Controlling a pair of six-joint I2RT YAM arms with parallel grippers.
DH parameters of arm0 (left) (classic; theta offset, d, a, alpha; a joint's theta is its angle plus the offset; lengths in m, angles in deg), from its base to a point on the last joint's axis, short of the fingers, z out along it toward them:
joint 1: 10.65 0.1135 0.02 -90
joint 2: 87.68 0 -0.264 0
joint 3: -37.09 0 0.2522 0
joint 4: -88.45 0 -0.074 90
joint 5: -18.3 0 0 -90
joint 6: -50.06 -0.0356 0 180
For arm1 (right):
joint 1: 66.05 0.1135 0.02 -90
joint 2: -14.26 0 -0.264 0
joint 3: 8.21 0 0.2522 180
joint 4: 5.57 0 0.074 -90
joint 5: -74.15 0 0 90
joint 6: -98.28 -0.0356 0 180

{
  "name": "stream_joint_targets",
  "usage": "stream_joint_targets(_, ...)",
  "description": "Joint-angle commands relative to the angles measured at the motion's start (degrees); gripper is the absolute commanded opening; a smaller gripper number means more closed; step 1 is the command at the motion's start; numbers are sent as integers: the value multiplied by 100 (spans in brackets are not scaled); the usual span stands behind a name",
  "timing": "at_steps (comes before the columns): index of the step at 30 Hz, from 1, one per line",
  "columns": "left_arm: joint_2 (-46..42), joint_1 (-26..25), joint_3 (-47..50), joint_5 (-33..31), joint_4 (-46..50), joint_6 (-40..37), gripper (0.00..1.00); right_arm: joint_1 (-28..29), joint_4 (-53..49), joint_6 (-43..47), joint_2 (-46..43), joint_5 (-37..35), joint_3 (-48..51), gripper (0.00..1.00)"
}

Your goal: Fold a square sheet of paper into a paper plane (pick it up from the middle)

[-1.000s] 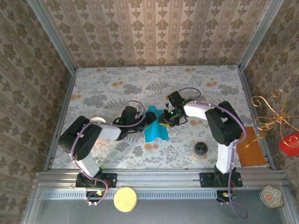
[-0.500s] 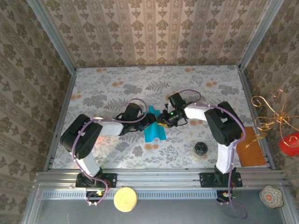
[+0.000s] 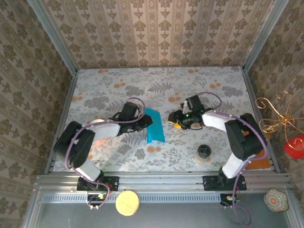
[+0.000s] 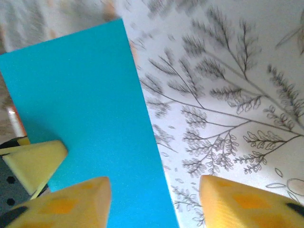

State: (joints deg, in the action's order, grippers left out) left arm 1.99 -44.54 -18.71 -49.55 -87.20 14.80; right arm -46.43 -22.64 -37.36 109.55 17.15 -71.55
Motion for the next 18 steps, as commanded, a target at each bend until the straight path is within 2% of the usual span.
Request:
stream_joint_targets(1, -612, 232, -125, 531, -32, -156, 33, -144, 574, -14, -444, 399, 46, 62)
stream_joint_targets(9, -1384, 584, -562, 1432, -254, 290, 33, -120, 1350, -240, -775, 1439, -355, 79)
stream_joint_targets(14, -1465, 639, -767, 1961, -490, 600, 33, -4, 1375, -325, -638, 1762, -685, 81)
stream_joint_targets(18, -1404, 652, -830, 2143, -669, 739, 33, 83, 1892, -685, -486, 2099, -755, 81)
